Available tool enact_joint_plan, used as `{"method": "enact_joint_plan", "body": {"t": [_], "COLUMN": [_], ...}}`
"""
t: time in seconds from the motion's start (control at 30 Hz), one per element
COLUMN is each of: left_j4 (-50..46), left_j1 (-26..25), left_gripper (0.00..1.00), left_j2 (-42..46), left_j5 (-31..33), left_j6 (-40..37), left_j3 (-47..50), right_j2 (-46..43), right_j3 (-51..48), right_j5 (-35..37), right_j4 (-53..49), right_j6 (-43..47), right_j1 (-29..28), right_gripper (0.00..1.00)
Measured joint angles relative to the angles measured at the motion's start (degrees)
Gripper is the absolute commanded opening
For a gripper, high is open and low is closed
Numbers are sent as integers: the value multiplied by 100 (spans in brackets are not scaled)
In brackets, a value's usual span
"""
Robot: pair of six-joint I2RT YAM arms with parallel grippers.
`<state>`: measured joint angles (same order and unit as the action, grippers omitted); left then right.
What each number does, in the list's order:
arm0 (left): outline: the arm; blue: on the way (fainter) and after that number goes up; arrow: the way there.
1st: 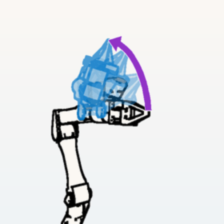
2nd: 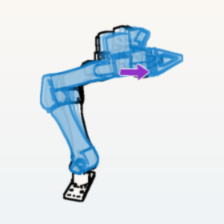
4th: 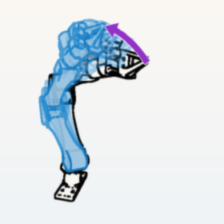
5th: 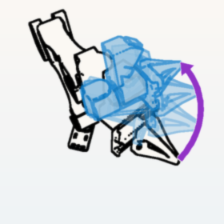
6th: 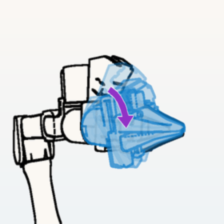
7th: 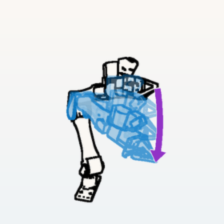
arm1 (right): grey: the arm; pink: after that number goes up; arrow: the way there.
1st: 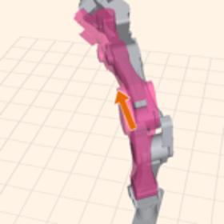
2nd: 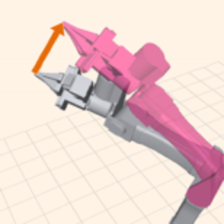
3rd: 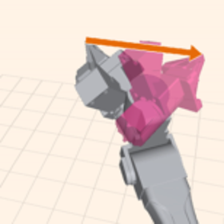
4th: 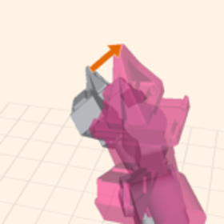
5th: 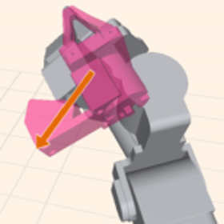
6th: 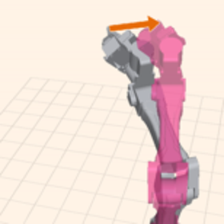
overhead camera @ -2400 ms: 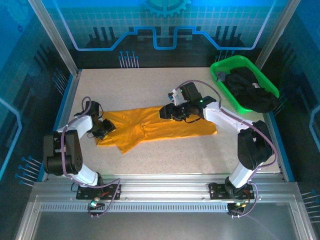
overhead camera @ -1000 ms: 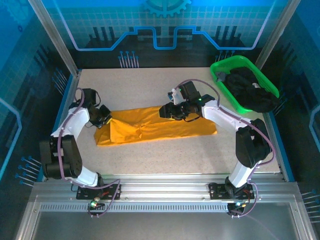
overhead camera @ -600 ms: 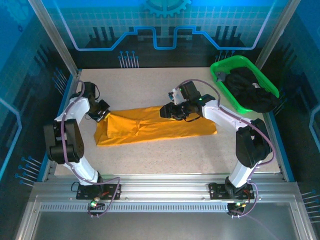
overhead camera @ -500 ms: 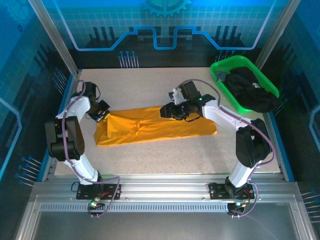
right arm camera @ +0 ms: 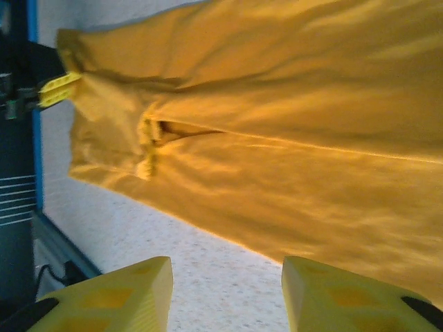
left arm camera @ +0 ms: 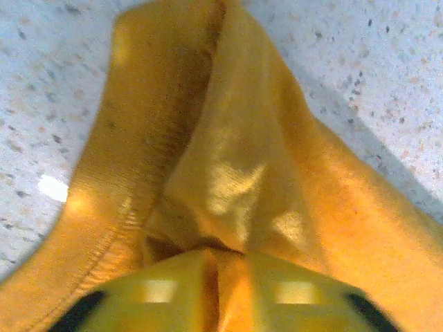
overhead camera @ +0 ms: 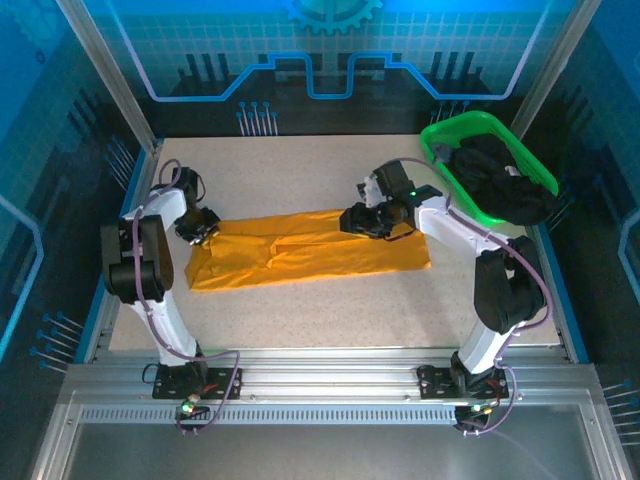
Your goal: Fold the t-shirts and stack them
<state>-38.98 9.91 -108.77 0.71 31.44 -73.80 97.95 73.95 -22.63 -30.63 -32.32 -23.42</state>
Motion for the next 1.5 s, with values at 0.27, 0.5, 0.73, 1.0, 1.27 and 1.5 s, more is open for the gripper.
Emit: {"method": "enact_joint_plan", "body": {"t": [0.27,0.5,0.73,1.0,1.27,1.5], "left_j4": [-114,-85,22,-197,-162,885], "left_j1": [-374,-1244,-1314,-1314,-1547,-2441], "left_gripper": [39,29,29,33,36,38], "left_j2": [1484,2087,595,-697,-2704,-4321], "left_j5": [734,435,175,48,-310,-1283], "left_j6": [610,1821,2463,2520,2059,2120], "left_j3": [669,1019,713,-695,-3847,-6089], "right_j2": [186,1340,2533,3032,1770,1217], "right_j3": [511,1572,2507,2699,553,-411], "right_j5": [1023,2026,2946,3390,3327,2319], "right_j4": [-1019,-1764,-2389,-2964,-3134,-3018], "right_j6": [533,892,1091,1178,608,-625], "right_j1": [789,1060,1073,1025,61,-1410], "right_gripper": [23,13,12,14,16,16]}}
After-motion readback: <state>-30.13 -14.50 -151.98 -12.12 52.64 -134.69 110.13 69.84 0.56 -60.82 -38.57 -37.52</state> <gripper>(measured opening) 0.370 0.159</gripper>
